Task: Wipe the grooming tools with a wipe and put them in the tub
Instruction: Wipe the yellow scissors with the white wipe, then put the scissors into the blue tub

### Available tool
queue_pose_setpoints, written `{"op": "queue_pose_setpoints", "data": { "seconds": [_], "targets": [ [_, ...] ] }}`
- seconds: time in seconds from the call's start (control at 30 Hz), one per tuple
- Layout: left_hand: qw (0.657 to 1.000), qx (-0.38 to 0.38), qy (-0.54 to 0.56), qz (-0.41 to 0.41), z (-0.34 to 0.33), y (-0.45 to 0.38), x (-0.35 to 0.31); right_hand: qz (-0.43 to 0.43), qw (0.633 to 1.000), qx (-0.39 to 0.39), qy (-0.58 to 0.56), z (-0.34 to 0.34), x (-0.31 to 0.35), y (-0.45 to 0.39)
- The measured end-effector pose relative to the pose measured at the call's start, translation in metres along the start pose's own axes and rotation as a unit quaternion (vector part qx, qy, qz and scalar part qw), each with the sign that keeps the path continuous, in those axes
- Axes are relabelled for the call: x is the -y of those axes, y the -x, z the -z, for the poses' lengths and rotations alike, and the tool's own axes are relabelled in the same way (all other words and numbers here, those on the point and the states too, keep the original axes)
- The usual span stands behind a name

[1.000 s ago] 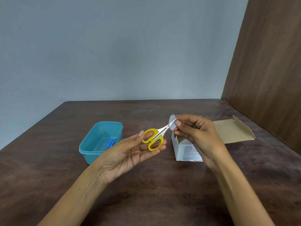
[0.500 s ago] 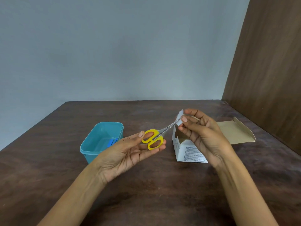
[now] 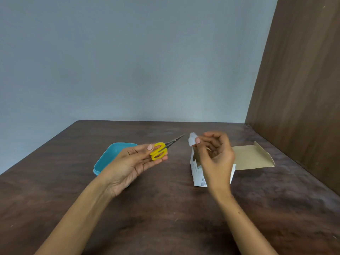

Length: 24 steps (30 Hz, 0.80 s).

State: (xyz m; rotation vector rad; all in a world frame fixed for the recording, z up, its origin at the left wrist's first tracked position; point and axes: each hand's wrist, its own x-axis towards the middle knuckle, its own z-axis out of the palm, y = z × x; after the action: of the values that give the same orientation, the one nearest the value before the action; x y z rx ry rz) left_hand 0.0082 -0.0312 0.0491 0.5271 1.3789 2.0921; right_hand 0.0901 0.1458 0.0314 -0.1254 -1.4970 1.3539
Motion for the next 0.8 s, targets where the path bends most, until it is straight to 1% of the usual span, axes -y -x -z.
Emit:
{"op": "queue_pose_setpoints", "data": {
  "seconds": [0.1, 0.17, 0.23, 0.27, 0.33, 0.4, 0.5, 0.57, 0.6, 0.67, 0.8],
  "targets": [
    [0.997, -0.027, -0.027, -0.068, 0.008, 0.006, -0.008, 0.066, 0.993, 0.043, 0.092, -0.007, -0.003, 0.009],
    [0.992, -0.057, -0.053, -0.104, 0.015, 0.015, -0.014, 0.096, 0.984, 0.064, 0.135, -0.01, -0.004, 0.013],
    [0.98, -0.099, -0.107, -0.137, 0.024, 0.023, -0.019, 0.105, 0.974, 0.1, 0.172, -0.015, -0.004, 0.015],
    [0.968, -0.129, -0.15, -0.154, 0.028, 0.027, -0.022, 0.109, 0.966, 0.125, 0.196, -0.018, -0.003, 0.016],
    [0.928, -0.194, -0.254, -0.194, 0.037, 0.034, -0.028, 0.124, 0.949, 0.164, 0.239, -0.024, -0.004, 0.018],
    [0.871, -0.244, -0.358, -0.232, 0.046, 0.038, -0.03, 0.133, 0.939, 0.179, 0.262, -0.027, -0.009, 0.022],
    [0.785, -0.274, -0.488, -0.267, 0.055, 0.04, -0.022, 0.127, 0.936, 0.197, 0.262, -0.029, -0.018, 0.029],
    [0.74, -0.28, -0.549, -0.27, 0.058, 0.037, -0.016, 0.124, 0.934, 0.204, 0.264, -0.029, -0.022, 0.032],
    [0.723, -0.28, -0.575, -0.263, 0.058, 0.035, -0.013, 0.128, 0.933, 0.205, 0.266, -0.028, -0.022, 0.032],
    [0.704, -0.278, -0.61, -0.236, 0.058, 0.031, -0.008, 0.129, 0.933, 0.206, 0.266, -0.027, -0.021, 0.032],
    [0.696, -0.265, -0.642, -0.183, 0.057, 0.021, -0.004, 0.118, 0.933, 0.213, 0.266, -0.027, -0.02, 0.032]
  ]
}}
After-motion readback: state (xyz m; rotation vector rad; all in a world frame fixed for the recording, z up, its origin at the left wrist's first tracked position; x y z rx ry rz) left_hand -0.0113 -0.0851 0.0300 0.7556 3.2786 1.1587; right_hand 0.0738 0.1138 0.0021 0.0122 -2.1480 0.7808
